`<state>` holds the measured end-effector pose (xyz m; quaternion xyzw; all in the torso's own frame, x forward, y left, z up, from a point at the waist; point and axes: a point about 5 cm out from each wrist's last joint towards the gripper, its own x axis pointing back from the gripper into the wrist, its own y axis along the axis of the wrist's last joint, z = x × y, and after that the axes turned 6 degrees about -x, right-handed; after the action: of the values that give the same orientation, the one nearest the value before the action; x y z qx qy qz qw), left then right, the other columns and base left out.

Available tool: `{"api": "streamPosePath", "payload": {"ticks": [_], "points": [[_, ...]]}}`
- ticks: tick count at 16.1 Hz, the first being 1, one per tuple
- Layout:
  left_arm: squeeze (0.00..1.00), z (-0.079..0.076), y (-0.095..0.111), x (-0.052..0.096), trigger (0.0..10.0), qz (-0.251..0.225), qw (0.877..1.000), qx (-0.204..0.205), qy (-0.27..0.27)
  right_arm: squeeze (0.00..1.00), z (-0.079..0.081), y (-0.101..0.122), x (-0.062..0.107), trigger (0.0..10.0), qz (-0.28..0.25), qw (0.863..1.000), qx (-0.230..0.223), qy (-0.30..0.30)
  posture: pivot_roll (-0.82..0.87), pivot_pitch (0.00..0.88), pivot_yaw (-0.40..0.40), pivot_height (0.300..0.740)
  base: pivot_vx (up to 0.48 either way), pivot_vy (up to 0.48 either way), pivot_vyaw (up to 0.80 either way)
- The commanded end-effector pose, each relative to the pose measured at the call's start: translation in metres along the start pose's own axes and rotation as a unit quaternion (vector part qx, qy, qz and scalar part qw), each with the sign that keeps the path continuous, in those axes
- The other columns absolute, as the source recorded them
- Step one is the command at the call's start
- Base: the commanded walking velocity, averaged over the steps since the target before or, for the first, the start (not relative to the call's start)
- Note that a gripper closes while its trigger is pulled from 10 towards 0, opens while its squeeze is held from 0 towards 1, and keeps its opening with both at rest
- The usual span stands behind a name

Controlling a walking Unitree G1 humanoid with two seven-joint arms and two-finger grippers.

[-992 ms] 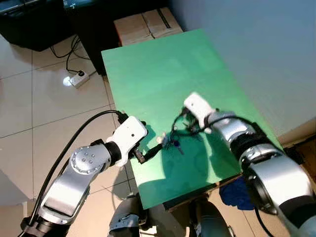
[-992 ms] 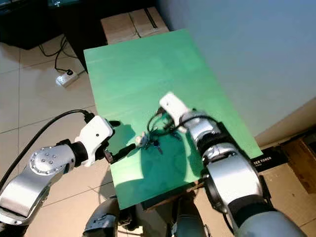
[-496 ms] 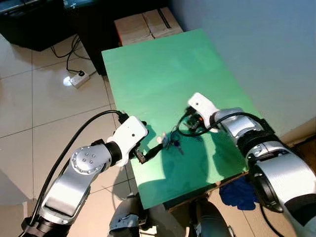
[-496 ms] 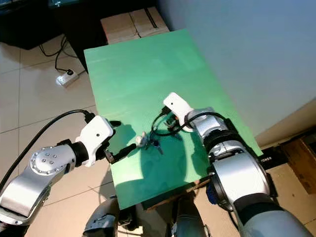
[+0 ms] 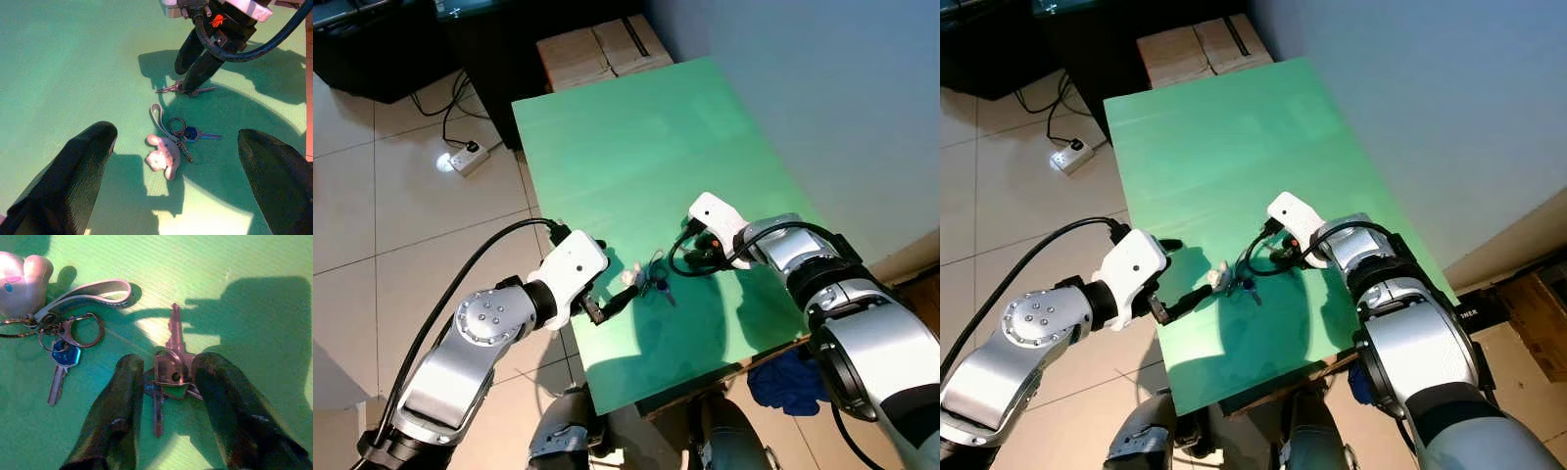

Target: Hang keys on a hook

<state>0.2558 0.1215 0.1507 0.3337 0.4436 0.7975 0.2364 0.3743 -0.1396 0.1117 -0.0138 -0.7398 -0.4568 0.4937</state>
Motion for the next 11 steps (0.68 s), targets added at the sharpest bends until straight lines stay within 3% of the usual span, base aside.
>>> {"api": "streamPosePath", "payload": {"ticks": [1, 3, 4, 10, 11], "points": [[0.00, -0.0016, -0.0017, -0.0004, 10.0, 0.003, 1.000, -0.002, -0.008, 1.00, 0.0021, 0.0091, 0.0004, 10.0, -0.004, 1.000, 0.009, 0.003, -0.06, 0.306, 0.053, 0.718, 0.000, 0.000, 0.00], [0.00, -0.0019, -0.0015, -0.0002, 10.0, 0.001, 1.000, -0.002, -0.011, 1.00, 0.0022, 0.0064, -0.0011, 10.0, 0.007, 1.000, 0.012, -0.009, -0.06, 0.304, 0.053, 0.718, 0.000, 0.000, 0.00], [0.00, -0.0018, -0.0012, 0.0001, 10.0, 0.000, 1.000, -0.003, -0.014, 0.00, 0.0033, 0.0056, -0.0024, 10.0, 0.009, 1.000, 0.007, -0.012, -0.06, 0.300, 0.053, 0.718, 0.000, 0.000, 0.00], [0.00, -0.0019, -0.0004, 0.0011, 10.0, -0.002, 1.000, -0.005, -0.018, 0.00, 0.0053, 0.0038, -0.0057, 10.0, 0.014, 1.000, 0.003, -0.028, -0.06, 0.295, 0.056, 0.718, 0.000, 0.000, 0.00], [0.00, -0.0020, -0.0004, 0.0011, 10.0, -0.002, 1.000, -0.005, -0.019, 0.00, 0.0057, 0.0045, -0.0063, 8.0, 0.009, 0.999, 0.003, -0.032, -0.05, 0.295, 0.057, 0.718, 0.000, 0.000, 0.00]]}}
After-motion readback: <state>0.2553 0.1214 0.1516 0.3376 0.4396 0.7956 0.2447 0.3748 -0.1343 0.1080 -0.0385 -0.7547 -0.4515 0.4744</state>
